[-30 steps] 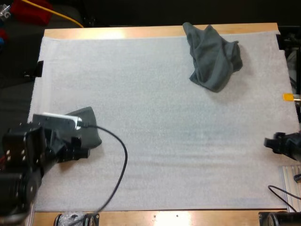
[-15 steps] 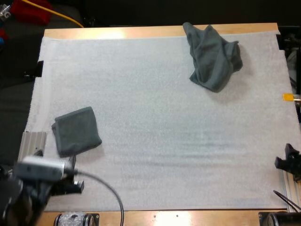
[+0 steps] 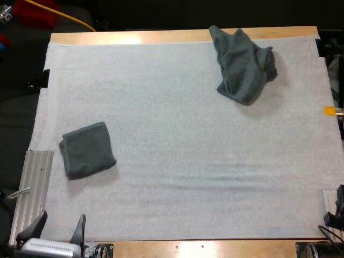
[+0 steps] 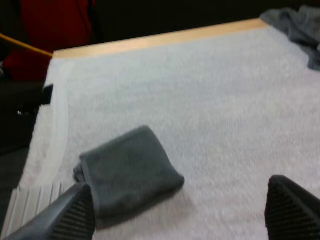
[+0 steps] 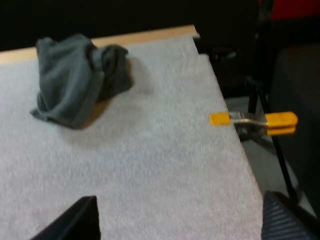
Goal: Pick towel from pile, fold and stack
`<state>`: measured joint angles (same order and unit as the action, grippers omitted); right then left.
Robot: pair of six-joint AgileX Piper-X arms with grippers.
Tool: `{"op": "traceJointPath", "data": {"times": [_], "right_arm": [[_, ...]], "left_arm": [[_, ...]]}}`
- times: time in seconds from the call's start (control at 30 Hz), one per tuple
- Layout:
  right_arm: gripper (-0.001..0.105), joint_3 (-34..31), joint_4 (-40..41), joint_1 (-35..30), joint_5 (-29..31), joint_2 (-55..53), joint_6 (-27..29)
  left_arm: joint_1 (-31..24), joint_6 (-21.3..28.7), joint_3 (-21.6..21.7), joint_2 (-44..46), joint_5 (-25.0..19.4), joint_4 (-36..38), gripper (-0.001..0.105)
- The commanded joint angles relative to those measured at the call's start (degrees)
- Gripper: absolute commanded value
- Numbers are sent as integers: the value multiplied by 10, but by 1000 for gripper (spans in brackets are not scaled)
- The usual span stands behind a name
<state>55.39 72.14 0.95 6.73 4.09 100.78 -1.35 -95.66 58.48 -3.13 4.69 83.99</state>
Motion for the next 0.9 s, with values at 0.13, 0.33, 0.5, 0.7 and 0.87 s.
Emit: {"op": "traceJointPath", "data": {"times": [0.13, 0.33, 0.5, 0.7, 0.87], "right_arm": [[65, 3, 1, -2, -5, -55, -27], [65, 10, 46, -2, -6, -72, -34], [65, 10, 64, -2, -6, -73, -34], [65, 10, 30, -2, -6, -73, -34], [65, -14, -54, -2, -6, -73, -29]], "left_arm": [[3, -5, -6, 47, 22, 29, 68], [3, -5, -6, 102, 59, 38, 68], [0, -5, -4, 121, 58, 57, 68], [0, 13, -27, 121, 58, 30, 68], [0, 13, -60, 120, 14, -45, 68]]}}
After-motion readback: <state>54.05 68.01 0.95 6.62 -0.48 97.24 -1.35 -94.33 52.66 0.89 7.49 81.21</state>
